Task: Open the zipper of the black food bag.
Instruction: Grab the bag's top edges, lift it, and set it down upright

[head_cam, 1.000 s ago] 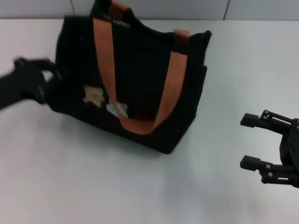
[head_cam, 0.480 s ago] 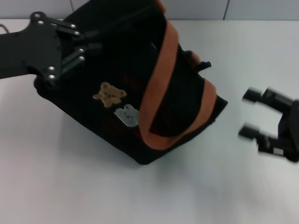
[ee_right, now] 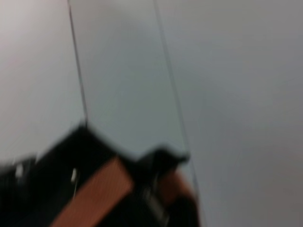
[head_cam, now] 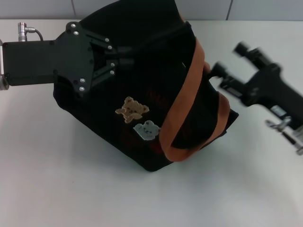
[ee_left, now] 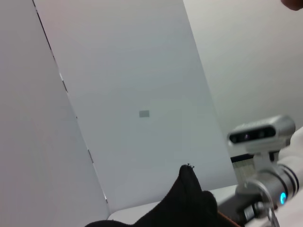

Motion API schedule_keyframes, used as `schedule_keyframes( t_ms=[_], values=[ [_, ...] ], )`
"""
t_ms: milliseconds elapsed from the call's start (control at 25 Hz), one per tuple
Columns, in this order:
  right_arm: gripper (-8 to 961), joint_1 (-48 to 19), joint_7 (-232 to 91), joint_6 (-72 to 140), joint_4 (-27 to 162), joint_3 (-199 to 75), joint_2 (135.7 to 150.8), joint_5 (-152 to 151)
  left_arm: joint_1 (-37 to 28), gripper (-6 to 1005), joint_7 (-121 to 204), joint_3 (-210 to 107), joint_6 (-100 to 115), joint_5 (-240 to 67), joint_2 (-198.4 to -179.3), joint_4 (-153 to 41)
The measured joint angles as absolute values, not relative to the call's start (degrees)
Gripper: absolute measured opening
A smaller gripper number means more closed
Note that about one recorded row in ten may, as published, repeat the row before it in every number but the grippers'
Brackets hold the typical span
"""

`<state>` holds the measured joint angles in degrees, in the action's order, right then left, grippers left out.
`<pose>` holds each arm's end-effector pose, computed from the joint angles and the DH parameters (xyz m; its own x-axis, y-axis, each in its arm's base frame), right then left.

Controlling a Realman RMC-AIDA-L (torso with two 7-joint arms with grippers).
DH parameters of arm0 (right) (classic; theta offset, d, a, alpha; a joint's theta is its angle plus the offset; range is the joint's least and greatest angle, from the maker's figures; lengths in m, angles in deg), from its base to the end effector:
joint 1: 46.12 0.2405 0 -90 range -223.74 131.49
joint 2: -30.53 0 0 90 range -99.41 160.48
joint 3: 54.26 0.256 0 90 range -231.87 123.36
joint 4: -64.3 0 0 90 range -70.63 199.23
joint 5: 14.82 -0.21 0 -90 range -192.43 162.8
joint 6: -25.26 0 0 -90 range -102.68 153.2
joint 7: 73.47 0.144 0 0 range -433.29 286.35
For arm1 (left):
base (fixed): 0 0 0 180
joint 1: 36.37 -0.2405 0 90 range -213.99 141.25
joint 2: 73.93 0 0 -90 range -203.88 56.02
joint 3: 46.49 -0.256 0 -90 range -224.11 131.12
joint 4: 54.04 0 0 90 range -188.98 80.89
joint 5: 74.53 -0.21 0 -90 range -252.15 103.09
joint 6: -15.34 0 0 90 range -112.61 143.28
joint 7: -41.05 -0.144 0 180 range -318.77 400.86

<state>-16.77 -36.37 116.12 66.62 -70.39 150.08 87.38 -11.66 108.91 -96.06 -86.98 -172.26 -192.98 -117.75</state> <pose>0.2634 0.2962 -0.0412 0.5359 -0.0045 -0.8443 -0.5502 -0.7603 -0.3452 -0.1903 0.3148 0.0630 0.8206 -0.2775 0.4996 -0.1093 -0.9343 -0.3394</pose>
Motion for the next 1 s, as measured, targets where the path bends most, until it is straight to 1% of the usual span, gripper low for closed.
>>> schedule_keyframes(
  t_ms=[200, 520, 680, 840, 1000],
  values=[
    [835, -13.94, -37.44, 109.90, 61.98, -75.22, 150.23, 89.83, -11.61, 98, 108.73, -96.46, -86.88, -171.49, -193.02, -117.55],
    [837, -11.71, -42.31, 109.92, 54.11, -75.77, 150.48, 91.19, -11.90, 97, 107.79, -98.19, -86.72, -169.08, -192.89, -117.52],
    [835, -12.80, -44.06, 109.99, 53.12, -72.96, 150.53, 90.97, -11.99, 97, 107.75, -99.11, -86.72, -168.99, -192.91, -117.53],
    [837, -15.37, -45.78, 110.98, 54.15, -69.03, 150.54, 90.92, -12.66, 96, 107.24, -99.78, -86.78, -168.93, -192.94, -117.06],
    [836, -17.39, -54.08, 112.62, 54.76, -66.28, 150.52, 90.91, -12.93, 96, 105.80, -100.18, -86.80, -168.88, -192.94, -114.72]
  ],
)
